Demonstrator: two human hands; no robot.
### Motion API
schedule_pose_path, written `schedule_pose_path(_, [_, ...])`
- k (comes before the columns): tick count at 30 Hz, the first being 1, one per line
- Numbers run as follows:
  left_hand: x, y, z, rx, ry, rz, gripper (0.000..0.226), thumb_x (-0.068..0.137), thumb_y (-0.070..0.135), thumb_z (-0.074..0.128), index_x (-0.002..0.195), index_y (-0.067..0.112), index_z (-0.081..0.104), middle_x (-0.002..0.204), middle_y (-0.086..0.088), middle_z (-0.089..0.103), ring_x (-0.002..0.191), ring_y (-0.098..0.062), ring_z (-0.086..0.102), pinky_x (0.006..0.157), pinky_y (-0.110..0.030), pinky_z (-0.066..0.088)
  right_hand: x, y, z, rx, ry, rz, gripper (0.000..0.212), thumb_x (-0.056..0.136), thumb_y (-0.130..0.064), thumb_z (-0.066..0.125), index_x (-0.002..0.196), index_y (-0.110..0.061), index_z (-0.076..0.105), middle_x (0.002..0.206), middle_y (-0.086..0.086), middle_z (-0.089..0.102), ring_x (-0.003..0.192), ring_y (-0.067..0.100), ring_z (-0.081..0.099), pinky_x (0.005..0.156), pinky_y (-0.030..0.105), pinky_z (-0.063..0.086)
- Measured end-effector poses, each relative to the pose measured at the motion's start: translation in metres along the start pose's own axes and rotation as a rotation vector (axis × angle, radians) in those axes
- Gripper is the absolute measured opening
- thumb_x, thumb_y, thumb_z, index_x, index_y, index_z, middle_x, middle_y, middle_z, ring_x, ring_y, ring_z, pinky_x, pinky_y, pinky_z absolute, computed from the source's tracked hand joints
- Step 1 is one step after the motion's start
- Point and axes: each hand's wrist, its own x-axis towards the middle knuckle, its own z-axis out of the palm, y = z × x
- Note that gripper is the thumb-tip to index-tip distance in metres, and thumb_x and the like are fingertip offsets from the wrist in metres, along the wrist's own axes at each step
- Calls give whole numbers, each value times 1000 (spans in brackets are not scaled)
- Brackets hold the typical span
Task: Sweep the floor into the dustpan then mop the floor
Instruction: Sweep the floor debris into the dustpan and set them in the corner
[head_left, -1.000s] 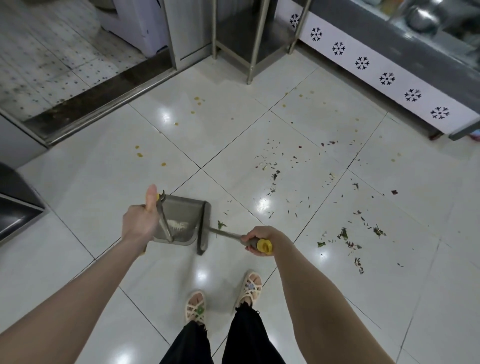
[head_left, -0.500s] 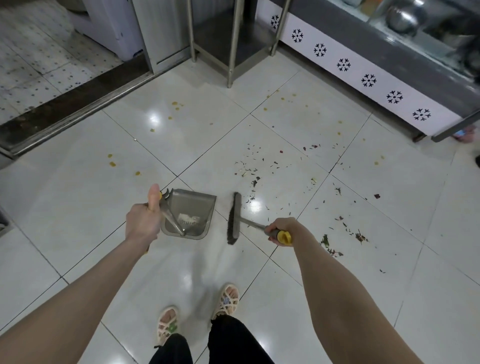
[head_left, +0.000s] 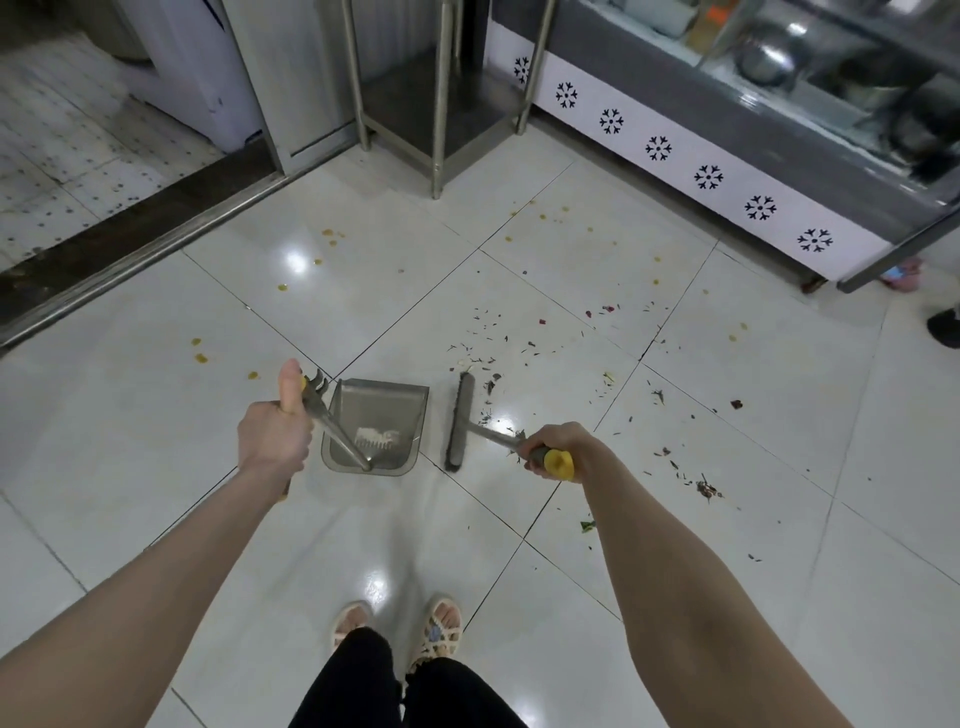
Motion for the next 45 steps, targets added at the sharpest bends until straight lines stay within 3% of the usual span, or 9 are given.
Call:
schedule_pose_path(6, [26, 13, -17, -20, 34, 8, 82, 67, 86, 25, 53, 7, 44, 49, -8, 47, 44, -24, 43, 50, -29, 39, 9, -13, 48, -56, -123, 37, 15, 74, 9, 67, 86, 3, 60, 84, 18, 61, 60, 21, 63, 43, 22, 50])
schedule_pose_path(13, [83, 30, -34, 35, 30, 10, 89, 65, 88, 23, 60, 4, 51, 66, -17, 55, 58, -30, 51, 63, -42, 47, 26, -45, 109, -30, -261, 89, 10, 77, 8, 66, 74, 2, 59, 82, 16, 58, 65, 20, 61, 39, 20, 47])
schedule_pose_path(19, [131, 45, -34, 67, -14, 22, 86, 65, 87, 25, 57, 5, 49, 57, -14, 52, 52, -28, 49, 60, -37, 45, 51, -77, 130, -75, -149, 123, 12, 75, 6, 70, 80, 3, 59, 90, 20, 61, 58, 22, 63, 61, 30, 55])
schedule_pose_path(24, [157, 62, -15, 128, -96, 56, 82, 72, 84, 26, 56, 6, 48, 59, -13, 52, 57, -28, 50, 68, -43, 52, 64, -105, 103, -71, 16, 144, 16, 73, 9, 72, 74, 2, 58, 74, 16, 61, 48, 23, 64, 38, 25, 51])
schedule_pose_path(30, [181, 88, 9, 142, -165, 72, 84, 70, 85, 24, 55, 5, 48, 60, -13, 53, 56, -28, 50, 63, -39, 48, 75, -121, 66, -41, 175, 147, 16, 71, 11, 73, 72, 3, 59, 71, 16, 60, 51, 25, 62, 36, 25, 49])
schedule_pose_path(33, [191, 102, 20, 120, -183, 69, 83, 70, 83, 24, 54, 6, 50, 55, -11, 52, 49, -26, 49, 57, -33, 44, 81, -124, 55, -43, 245, 132, 17, 73, 9, 72, 67, 3, 58, 68, 15, 59, 50, 25, 60, 41, 30, 54])
schedule_pose_path(36, [199, 115, 30, 90, -210, 74, 81, 72, 82, 24, 52, 7, 48, 47, -7, 50, 41, -23, 46, 51, -28, 41, 83, -129, 45, 27, 253, 106, 18, 74, 10, 71, 66, 3, 56, 67, 17, 58, 50, 27, 59, 38, 28, 51])
schedule_pose_path(40, [207, 130, 41, 99, -253, 106, 78, 80, 78, 26, 49, 8, 43, 44, -5, 47, 38, -22, 44, 51, -29, 39, 78, -144, 31, 72, 244, 80, 11, 71, 11, 71, 76, 9, 62, 74, 22, 62, 55, 31, 63, 50, 34, 56])
schedule_pose_path(45, [222, 154, 50, 94, -257, 136, 79, 81, 77, 24, 52, 7, 45, 48, -8, 50, 40, -24, 47, 51, -30, 40, 75, -176, 23, 118, 239, 35, 15, 71, 11, 71, 83, 11, 63, 87, 26, 64, 49, 28, 65, 44, 30, 56])
